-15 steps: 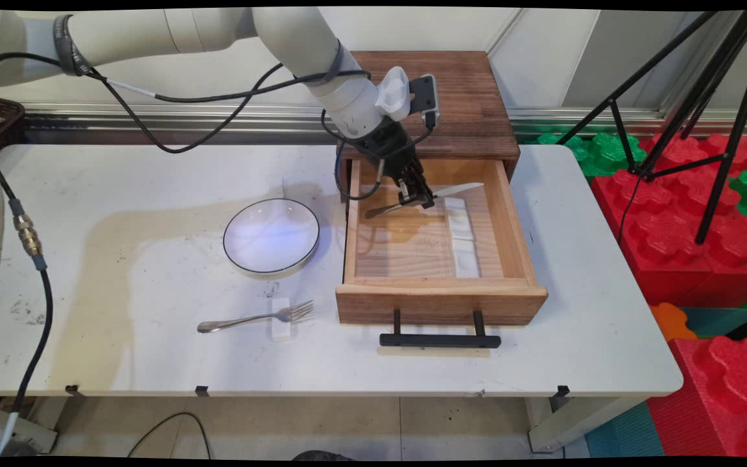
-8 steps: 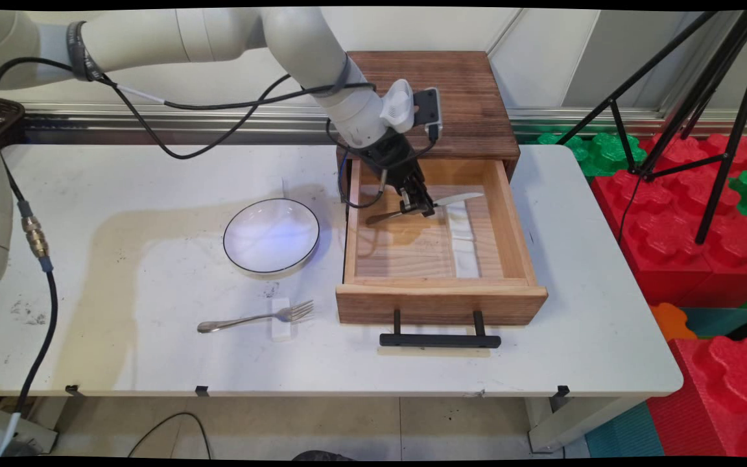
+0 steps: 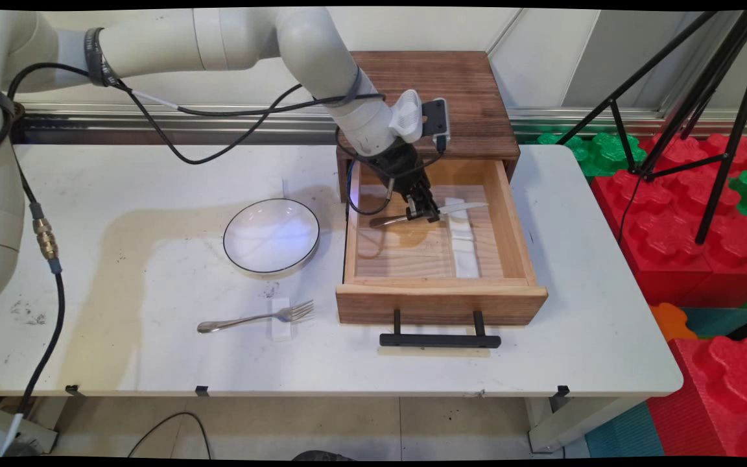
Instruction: Place the picked object into the drawer
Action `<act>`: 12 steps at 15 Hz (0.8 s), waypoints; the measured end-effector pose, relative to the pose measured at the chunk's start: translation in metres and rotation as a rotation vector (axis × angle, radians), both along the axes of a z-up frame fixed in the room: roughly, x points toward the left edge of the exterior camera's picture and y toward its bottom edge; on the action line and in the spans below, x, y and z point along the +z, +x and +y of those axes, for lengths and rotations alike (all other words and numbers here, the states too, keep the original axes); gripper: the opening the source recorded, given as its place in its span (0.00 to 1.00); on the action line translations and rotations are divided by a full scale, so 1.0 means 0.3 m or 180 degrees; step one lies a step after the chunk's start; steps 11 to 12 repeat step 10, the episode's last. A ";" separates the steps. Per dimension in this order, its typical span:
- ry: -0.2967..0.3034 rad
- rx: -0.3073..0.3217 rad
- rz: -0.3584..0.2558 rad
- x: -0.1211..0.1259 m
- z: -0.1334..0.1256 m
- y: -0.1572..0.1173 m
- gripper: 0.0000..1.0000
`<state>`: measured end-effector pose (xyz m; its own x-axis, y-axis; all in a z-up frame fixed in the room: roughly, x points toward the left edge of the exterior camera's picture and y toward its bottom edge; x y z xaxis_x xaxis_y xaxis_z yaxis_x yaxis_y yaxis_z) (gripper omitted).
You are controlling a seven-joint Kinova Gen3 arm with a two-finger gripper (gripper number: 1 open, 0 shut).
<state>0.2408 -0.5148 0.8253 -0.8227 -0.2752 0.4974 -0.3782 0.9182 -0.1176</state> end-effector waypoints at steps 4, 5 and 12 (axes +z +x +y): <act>0.0007 -0.0010 -0.0020 -0.019 -0.005 -0.014 1.00; 0.0002 -0.0012 -0.0025 -0.023 -0.007 -0.016 1.00; -0.0083 -0.0006 -0.0012 -0.026 -0.017 -0.028 1.00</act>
